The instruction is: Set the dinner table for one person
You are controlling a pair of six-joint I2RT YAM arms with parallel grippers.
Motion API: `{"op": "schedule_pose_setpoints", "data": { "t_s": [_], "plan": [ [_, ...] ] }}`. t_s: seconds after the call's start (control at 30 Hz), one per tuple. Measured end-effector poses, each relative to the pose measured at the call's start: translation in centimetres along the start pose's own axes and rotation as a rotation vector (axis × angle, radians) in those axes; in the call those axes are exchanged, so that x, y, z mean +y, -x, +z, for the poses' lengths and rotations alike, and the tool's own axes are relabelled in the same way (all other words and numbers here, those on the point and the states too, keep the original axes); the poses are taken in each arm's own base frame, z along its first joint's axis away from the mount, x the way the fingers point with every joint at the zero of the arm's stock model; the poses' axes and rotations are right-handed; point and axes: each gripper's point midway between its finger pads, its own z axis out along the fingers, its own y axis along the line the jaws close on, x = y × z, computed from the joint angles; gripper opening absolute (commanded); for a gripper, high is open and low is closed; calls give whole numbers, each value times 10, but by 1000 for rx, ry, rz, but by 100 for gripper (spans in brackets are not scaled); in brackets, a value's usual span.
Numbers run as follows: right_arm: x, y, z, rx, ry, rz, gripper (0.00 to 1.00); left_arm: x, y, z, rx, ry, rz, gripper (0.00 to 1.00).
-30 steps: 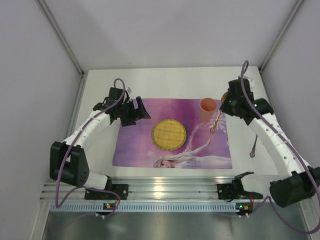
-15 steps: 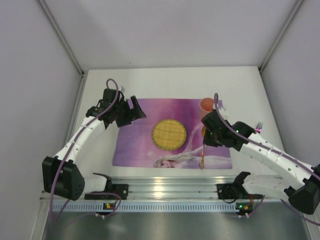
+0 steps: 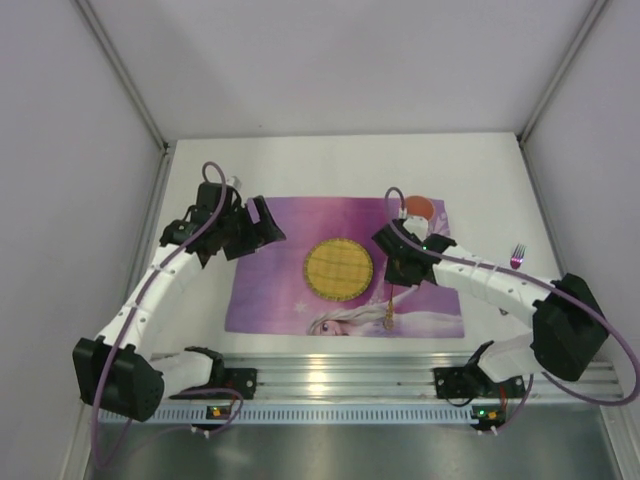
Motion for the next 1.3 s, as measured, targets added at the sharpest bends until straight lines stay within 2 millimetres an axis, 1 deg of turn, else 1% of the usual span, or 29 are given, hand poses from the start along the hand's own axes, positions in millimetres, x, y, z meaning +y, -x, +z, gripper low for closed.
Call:
{"op": "schedule_pose_setpoints", "data": {
  "t_s": [0.13,0.17,0.27,0.4,0.47,0.53,0.6,0.63,0.67,0.73,0.77,0.83,0.87,0.9,0.93,0.97,1.0,1.03,1.07,1.1,1.13,1.23,1.3],
  "plan": [
    [-2,-5,18,23,-45,-34,1,3,-4,-3,8,13,4,95],
    [-1,-5,21,25,-51,-38,9,4,-4,-4,11,14,6,95],
    [1,-2,25,16,-59,-48,13,4,-5,-4,13,17,9,95],
    [2,8,24,-21,-64,-58,12,5,-5,-4,15,17,9,95],
    [4,15,23,-42,-63,-67,15,5,-6,-4,15,17,10,94],
    [7,22,21,-60,-62,-78,15,5,-6,-4,17,18,13,94],
    [12,30,18,-79,-54,-82,18,5,-6,-4,18,19,15,94],
    [14,34,14,-87,-53,-84,22,5,-6,-4,19,19,16,95],
    [15,40,10,-101,-49,-79,32,6,-6,-4,19,20,17,95],
    [11,47,-4,-129,-41,-63,45,6,-6,-4,19,21,18,95],
    [5,52,-15,-146,-35,-50,57,6,-6,-4,19,21,18,95],
    [-13,71,-39,-187,1,16,65,6,-6,-4,18,19,17,95],
    [-31,88,-51,-229,2,81,72,6,-6,-4,15,17,17,95],
    [-57,107,-61,-274,-16,164,76,6,-7,-2,14,15,17,95],
    [-81,122,-73,-321,-28,227,86,7,-10,-1,16,13,13,95],
    [-124,138,-76,-357,-115,337,97,9,-12,0,21,13,11,95],
    [-153,143,-78,-370,-173,398,100,11,-16,2,30,13,7,95],
    [-183,145,-79,-369,-239,458,100,12,-18,3,37,11,6,95],
    [-205,141,-74,-347,-290,502,100,12,-21,5,44,8,4,95],
    [-223,135,-68,-315,-327,539,100,12,-22,6,49,5,4,95],
    [-239,126,-57,-265,-349,581,100,12,-22,7,51,1,5,95],
    [-275,91,-29,-108,-419,685,100,9,-20,10,49,-13,13,95],
    [-291,70,-14,-19,-456,732,99,8,-19,12,47,-24,19,95]
  ]
}}
